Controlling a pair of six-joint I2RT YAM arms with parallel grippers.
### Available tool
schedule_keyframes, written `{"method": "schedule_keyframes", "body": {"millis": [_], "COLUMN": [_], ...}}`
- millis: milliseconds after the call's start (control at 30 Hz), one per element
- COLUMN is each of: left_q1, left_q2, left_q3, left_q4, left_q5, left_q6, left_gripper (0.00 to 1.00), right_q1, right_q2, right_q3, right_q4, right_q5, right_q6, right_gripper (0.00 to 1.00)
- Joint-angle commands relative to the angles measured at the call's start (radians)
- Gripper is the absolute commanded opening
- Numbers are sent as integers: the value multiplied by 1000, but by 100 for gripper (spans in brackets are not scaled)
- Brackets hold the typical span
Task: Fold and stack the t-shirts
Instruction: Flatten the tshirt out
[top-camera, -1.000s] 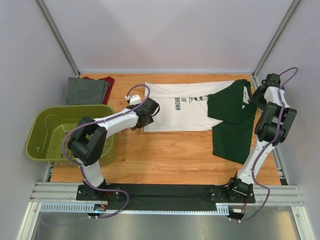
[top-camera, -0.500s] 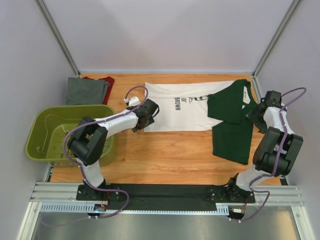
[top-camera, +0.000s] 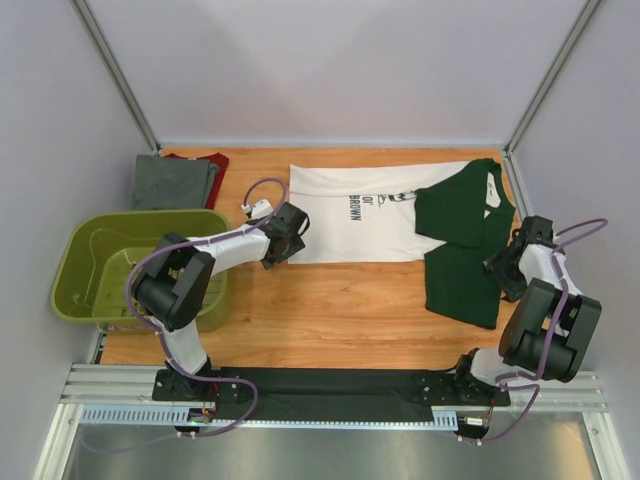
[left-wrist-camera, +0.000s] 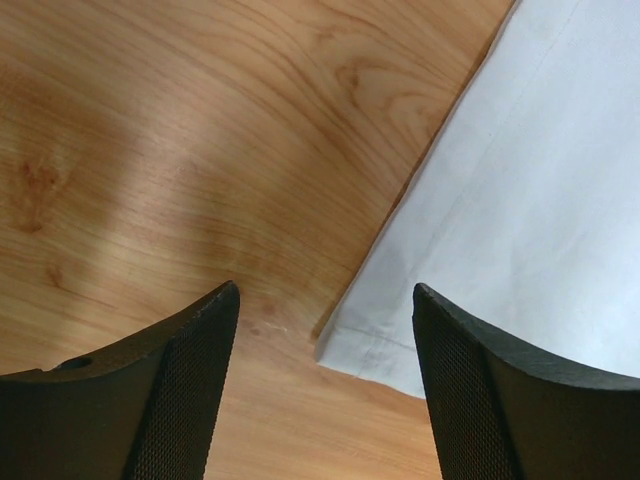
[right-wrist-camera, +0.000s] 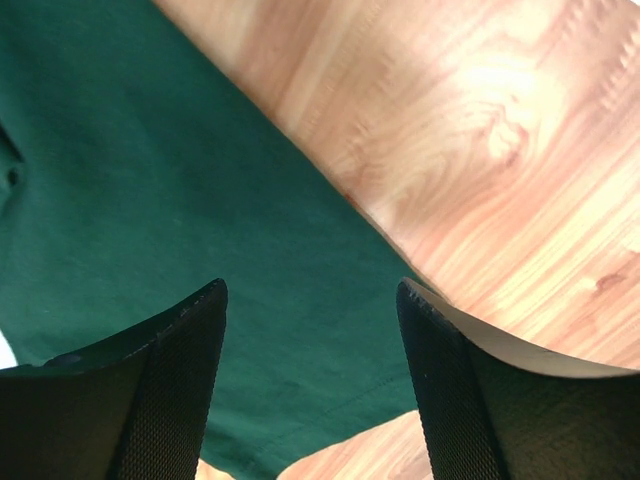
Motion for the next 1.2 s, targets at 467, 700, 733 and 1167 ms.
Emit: {"method": "schedule_keyframes", "body": {"millis": [467, 700, 733, 1167], "left_q1": [2, -2, -7, -34], "left_q2": [-48, -80, -77, -21], "left_q3": [-63, -114, -114, -65], "left_q4": [23, 69, 72, 5], "left_q5": [38, 101, 105, 49], "left_q6": [-20, -46, -49, -79], "left_gripper": [74, 70, 70, 61], "right_q1": [-47, -56, -58, -68], "right_q2": [-4, -88, -97, -269], "right_q3": [58, 6, 5, -119], "right_q4": [114, 44, 35, -13], "right_q5": [-34, -14, -12, -6], "right_q6": [0, 2, 2, 18], "right_gripper": [61, 61, 61, 61]}}
